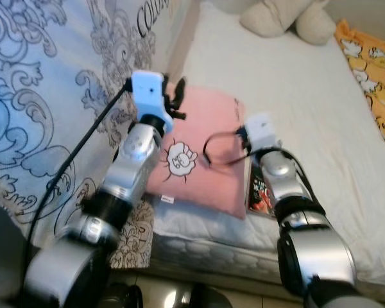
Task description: Clean up the room
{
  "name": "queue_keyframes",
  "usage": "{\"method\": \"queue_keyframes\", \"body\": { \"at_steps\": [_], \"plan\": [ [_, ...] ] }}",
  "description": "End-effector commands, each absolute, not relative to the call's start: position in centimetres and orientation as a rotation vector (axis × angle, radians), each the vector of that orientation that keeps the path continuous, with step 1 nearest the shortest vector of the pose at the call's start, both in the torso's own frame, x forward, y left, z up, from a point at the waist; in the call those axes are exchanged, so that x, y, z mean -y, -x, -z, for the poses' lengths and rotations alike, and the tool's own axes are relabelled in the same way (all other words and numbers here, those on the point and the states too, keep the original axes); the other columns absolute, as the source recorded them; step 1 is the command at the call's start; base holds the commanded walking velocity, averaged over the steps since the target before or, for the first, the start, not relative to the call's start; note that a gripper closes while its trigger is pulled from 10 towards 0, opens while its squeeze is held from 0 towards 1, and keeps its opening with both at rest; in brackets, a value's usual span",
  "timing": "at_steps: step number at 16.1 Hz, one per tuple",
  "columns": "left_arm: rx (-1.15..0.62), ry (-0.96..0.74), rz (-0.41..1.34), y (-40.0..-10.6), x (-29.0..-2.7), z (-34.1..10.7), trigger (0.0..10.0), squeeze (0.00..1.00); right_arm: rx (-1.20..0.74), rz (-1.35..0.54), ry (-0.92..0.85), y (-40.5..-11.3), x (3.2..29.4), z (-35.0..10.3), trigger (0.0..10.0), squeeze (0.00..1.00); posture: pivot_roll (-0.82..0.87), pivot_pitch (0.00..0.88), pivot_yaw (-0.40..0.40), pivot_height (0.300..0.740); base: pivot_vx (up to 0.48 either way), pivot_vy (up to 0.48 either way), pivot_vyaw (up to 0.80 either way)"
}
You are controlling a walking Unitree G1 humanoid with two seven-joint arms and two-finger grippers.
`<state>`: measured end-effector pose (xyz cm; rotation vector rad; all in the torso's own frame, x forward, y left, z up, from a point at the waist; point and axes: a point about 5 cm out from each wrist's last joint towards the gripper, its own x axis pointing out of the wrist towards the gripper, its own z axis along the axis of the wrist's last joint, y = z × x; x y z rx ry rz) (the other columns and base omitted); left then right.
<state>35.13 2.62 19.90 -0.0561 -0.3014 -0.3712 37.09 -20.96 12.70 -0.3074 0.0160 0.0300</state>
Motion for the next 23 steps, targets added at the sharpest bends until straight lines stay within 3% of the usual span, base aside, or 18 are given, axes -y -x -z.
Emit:
{"method": "queue_keyframes", "body": {
  "at_steps": [1,2,3,7,8,9,10,15,23],
  "plan": [
    [0.233,0.089,0.428,-33.6,-1.2,-18.1,10.0,1.0,0.091,0.09,0.219,-36.3,22.9,-13.6,10.0,1.0,0.05,0.01,-0.118,0.74,0.0,0.0,0.0],
    [0.202,0.092,0.394,-33.4,-2.6,-17.2,10.0,1.0,0.134,0.14,0.129,-35.0,23.2,-13.1,10.0,1.0,0.07,0.002,-0.114,0.74,0.0,0.0,0.0],
    [0.17,0.097,0.34,-32.9,-5.0,-16.4,10.0,0.0,0.163,0.209,-0.003,-32.6,23.6,-11.9,10.0,1.0,0.08,0.0,-0.103,0.74,0.0,0.0,0.0],
    [0.163,-0.018,0.249,-32.1,-8.5,-14.9,10.0,0.0,0.024,0.214,-0.166,-29.4,22.1,-7.4,10.0,1.0,0.09,0.0,-0.085,0.74,0.0,0.0,0.0],
    [0.139,-0.033,0.264,-32.0,-8.5,-14.4,10.0,0.94,0.012,0.143,-0.15,-29.4,21.0,-7.3,10.0,1.0,0.1,0.0,-0.077,0.74,0.0,0.0,0.0],
    [0.129,-0.059,0.295,-32.0,-8.3,-14.2,10.0,0.87,0.002,0.117,-0.153,-29.6,20.6,-7.5,10.0,0.0,0.1,0.0,-0.071,0.74,0.0,0.0,0.0],
    [0.127,-0.083,0.318,-31.9,-8.1,-14.4,10.0,0.0,-0.005,0.121,-0.16,-29.7,20.5,-7.9,10.0,0.0,0.1,0.0,-0.065,0.74,0.0,-0.45,0.0],
    [0.101,-0.052,0.299,-31.9,-7.9,-14.0,10.0,0.0,-0.016,0.111,-0.142,-30.3,20.6,-8.7,10.0,0.0,0.1,0.0,-0.072,0.74,0.0,-0.434,0.0],
    [0.098,-0.063,0.327,-32.5,-7.5,-14.0,10.0,0.0,-0.066,0.081,-0.089,-30.0,20.4,-8.0,10.0,0.0,0.1,0.0,-0.074,0.74,0.262,-0.399,0.0]
  ]
}}
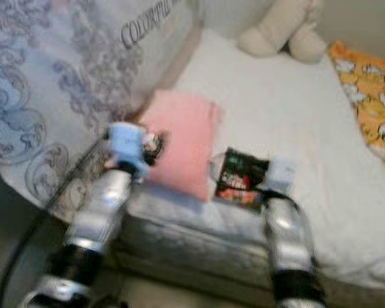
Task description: Clean up the room
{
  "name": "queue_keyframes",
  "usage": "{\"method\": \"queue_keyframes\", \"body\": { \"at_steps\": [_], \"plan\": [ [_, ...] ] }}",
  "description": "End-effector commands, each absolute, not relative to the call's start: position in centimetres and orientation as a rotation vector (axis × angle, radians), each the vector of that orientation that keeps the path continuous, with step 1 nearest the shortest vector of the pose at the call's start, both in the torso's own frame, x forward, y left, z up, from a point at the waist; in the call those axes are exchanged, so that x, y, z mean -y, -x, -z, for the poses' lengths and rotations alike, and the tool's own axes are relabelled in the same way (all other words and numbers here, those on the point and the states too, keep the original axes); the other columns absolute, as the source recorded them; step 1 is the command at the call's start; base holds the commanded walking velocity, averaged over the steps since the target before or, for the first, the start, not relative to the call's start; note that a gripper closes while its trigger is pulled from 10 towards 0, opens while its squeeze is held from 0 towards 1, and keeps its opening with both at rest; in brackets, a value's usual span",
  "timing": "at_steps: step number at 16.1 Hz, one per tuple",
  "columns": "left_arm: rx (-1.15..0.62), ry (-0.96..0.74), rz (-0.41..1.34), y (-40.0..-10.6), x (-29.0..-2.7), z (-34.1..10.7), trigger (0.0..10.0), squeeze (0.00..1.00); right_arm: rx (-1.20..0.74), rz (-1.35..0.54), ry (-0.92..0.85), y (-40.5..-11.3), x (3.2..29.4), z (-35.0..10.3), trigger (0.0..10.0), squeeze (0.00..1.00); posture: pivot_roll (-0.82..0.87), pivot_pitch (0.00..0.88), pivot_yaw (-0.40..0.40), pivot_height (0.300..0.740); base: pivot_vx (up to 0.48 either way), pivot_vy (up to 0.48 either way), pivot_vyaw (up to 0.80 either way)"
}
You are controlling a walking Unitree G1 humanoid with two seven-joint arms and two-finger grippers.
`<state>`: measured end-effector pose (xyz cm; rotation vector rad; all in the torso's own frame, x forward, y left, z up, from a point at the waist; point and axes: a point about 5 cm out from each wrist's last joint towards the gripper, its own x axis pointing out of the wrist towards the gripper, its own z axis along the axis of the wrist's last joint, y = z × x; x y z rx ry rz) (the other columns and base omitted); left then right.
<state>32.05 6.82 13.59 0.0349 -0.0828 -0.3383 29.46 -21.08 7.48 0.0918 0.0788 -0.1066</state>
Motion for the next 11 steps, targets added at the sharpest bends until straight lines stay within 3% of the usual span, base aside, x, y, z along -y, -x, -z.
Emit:
{"method": "queue_keyframes", "body": {
  "at_steps": [1,4,7,11],
  "plan": [
    [0.098,-0.061,0.333,-32.5,-7.4,-14.0,10.0,0.0,-0.075,0.087,-0.09,-29.9,20.4,-7.8,10.0,0.0,0.1,0.0,-0.075,0.74,0.262,-0.398,0.0],
    [0.101,-0.064,0.331,-32.9,-7.5,-14.2,10.0,0.0,-0.11,0.096,-0.123,-30.4,20.0,-7.3,10.0,0.0,0.1,0.0,-0.078,0.74,0.3,-0.368,0.0],
    [0.122,-0.076,0.3,-32.8,-8.2,-14.9,10.0,0.0,-0.21,0.162,-0.228,-32.4,20.3,-6.2,10.0,0.0,0.15,0.011,-0.075,0.74,0.143,0.0,0.0],
    [0.182,-0.143,0.303,-31.1,-9.7,-16.8,10.0,0.0,-0.369,0.236,-0.379,-33.6,20.0,-4.7,10.0,0.0,0.25,0.156,-0.07,0.74,0.0,0.0,0.0]
  ]
}}
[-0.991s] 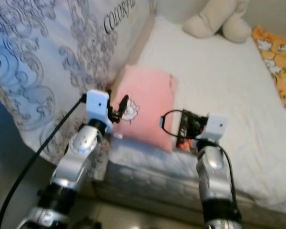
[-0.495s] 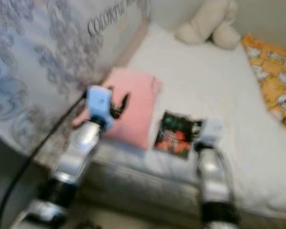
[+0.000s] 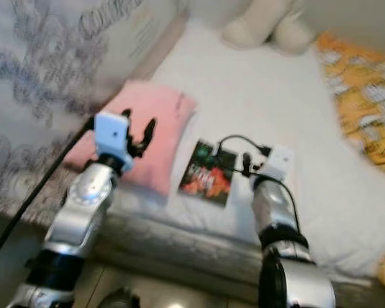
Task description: Clean up the room
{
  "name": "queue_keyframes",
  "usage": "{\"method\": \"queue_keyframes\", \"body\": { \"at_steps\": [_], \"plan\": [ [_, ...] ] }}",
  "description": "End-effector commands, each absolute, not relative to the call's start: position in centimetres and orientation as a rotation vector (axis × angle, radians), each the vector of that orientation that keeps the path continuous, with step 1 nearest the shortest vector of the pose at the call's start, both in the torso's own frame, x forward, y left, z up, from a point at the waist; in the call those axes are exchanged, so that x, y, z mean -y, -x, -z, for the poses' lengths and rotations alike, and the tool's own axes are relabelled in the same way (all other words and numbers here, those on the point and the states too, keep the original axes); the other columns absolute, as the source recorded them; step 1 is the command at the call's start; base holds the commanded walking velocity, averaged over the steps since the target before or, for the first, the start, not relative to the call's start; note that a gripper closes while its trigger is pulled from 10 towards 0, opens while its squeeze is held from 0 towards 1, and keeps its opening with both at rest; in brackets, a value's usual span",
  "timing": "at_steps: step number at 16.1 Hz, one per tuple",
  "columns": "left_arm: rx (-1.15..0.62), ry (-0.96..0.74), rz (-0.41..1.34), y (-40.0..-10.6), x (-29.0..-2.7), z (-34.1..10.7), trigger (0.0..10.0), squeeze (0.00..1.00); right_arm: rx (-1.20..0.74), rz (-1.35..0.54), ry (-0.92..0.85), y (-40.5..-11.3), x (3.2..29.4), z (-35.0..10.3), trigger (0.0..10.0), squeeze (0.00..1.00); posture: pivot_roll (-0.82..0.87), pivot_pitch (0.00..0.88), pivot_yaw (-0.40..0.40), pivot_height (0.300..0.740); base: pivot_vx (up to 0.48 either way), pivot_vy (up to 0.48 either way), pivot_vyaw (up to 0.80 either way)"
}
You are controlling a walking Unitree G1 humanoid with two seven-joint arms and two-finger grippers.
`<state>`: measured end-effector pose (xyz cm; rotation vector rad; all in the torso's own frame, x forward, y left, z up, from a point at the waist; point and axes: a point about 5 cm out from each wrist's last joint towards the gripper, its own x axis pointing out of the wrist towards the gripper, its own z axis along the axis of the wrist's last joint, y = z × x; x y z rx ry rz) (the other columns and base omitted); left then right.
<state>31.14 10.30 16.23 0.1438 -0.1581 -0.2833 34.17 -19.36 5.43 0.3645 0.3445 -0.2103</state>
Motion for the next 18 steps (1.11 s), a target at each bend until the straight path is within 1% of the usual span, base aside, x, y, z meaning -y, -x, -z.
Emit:
{"method": "queue_keyframes", "body": {
  "at_steps": [1,3,4,6,8,11,13,14,16,18],
  "plan": [
    [0.192,-0.16,0.308,-30.7,-10.1,-17.3,10.0,0.0,-0.404,0.254,-0.386,-33.6,19.7,-4.4,10.0,0.0,0.28,0.201,-0.073,0.74,0.0,0.0,0.0],
    [0.199,-0.177,0.29,-28.9,-11.4,-18.5,10.0,0.0,-0.448,0.3,-0.388,-33.3,19.4,-3.7,10.0,0.0,0.32,0.305,-0.07,0.74,0.0,0.0,0.0],
    [0.192,-0.18,0.284,-28.6,-11.6,-18.5,10.0,0.0,-0.447,0.307,-0.394,-33.4,19.4,-3.7,10.0,0.0,0.32,0.313,-0.071,0.74,0.0,0.0,0.0],
    [0.168,-0.196,0.265,-27.4,-12.3,-18.7,10.0,0.0,-0.452,0.314,-0.394,-33.6,19.0,-3.8,10.0,0.0,0.33,0.361,-0.077,0.74,0.0,0.0,0.0],
    [0.154,-0.208,0.249,-26.7,-12.7,-19.1,10.0,0.0,-0.452,0.271,-0.384,-34.3,18.0,-4.5,10.0,0.0,0.35,0.392,-0.081,0.74,0.0,0.0,0.0],
    [0.134,-0.206,0.242,-26.1,-12.6,-19.4,10.0,0.0,-0.428,0.224,-0.358,-35.3,17.1,-5.8,10.0,0.0,0.37,0.405,-0.085,0.74,0.0,0.0,0.0],
    [0.109,-0.206,0.231,-25.5,-12.8,-19.3,10.0,0.0,-0.422,0.127,-0.345,-36.1,15.5,-6.7,10.0,0.0,0.37,0.401,-0.094,0.74,0.0,0.0,0.0],
    [0.104,-0.205,0.228,-25.5,-12.9,-19.3,10.0,0.0,-0.422,0.111,-0.336,-36.2,15.3,-6.8,10.0,0.0,0.37,0.401,-0.094,0.74,0.0,0.0,0.0],
    [0.091,-0.195,0.221,-25.6,-12.8,-19.2,10.0,0.0,-0.395,0.002,-0.244,-36.8,13.6,-7.7,10.0,0.0,0.36,0.392,-0.097,0.74,0.0,0.0,0.0],
    [0.085,-0.191,0.23,-25.5,-12.4,-19.2,10.0,0.0,-0.353,-0.056,-0.184,-37.4,12.9,-8.9,10.0,0.0,0.36,0.377,-0.101,0.74,0.0,0.0,0.0]
  ]
}}
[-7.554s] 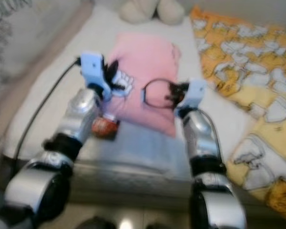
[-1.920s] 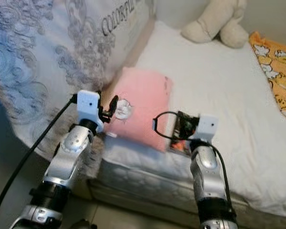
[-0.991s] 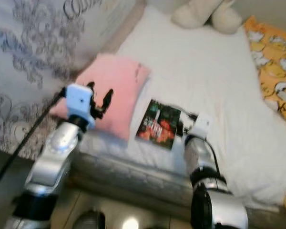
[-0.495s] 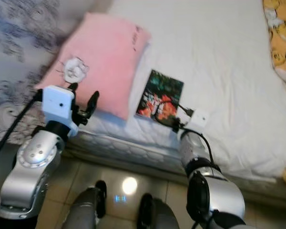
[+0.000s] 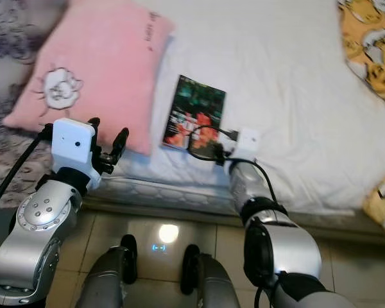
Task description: Clean up the room
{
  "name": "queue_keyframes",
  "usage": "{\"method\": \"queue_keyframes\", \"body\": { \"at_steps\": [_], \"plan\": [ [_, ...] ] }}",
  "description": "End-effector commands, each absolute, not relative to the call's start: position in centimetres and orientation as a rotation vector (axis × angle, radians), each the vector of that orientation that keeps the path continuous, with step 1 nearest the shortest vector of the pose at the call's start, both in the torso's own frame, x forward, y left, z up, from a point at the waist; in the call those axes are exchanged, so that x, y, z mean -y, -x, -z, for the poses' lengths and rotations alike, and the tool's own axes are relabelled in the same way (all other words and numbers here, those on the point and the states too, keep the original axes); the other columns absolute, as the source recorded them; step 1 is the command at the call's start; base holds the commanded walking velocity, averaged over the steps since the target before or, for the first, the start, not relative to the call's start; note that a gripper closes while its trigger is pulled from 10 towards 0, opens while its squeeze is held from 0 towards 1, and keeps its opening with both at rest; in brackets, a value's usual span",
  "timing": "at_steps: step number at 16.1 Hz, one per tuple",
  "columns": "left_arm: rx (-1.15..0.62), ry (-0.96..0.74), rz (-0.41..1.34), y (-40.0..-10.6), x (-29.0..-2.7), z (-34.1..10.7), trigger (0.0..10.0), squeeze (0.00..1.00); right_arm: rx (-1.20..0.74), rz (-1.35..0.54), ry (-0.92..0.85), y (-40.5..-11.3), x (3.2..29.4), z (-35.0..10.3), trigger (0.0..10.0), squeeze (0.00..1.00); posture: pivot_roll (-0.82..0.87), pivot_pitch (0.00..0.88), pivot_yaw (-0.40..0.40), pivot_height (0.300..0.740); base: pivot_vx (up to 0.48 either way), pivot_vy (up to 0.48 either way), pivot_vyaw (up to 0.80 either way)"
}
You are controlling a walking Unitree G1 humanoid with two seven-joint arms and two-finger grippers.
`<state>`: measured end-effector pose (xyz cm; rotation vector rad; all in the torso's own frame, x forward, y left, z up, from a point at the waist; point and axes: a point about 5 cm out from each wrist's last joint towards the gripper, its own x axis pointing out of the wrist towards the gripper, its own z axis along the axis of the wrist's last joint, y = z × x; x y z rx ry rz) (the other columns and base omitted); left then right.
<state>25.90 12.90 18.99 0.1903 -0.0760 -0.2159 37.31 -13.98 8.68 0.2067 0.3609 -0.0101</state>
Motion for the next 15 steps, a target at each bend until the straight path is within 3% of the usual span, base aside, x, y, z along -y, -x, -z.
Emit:
{"method": "queue_keyframes", "body": {
  "at_steps": [1,11,15],
  "plan": [
    [0.084,-0.188,0.237,-25.5,-12.2,-19.3,10.0,0.0,-0.335,-0.072,-0.166,-37.6,12.7,-9.4,10.0,0.0,0.35,0.375,-0.101,0.74,0.0,0.0,0.0],
    [0.075,-0.164,0.272,-25.5,-11.0,-19.0,10.0,0.0,-0.206,-0.285,-0.032,-38.8,8.0,-12.9,10.0,0.0,0.33,0.345,-0.108,0.74,0.0,0.0,0.0],
    [0.072,-0.162,0.276,-25.6,-10.8,-19.0,10.0,0.0,-0.284,-0.219,-0.074,-38.2,9.0,-11.1,10.0,0.0,0.31,0.34,-0.118,0.74,0.0,0.0,0.0]
  ]
}}
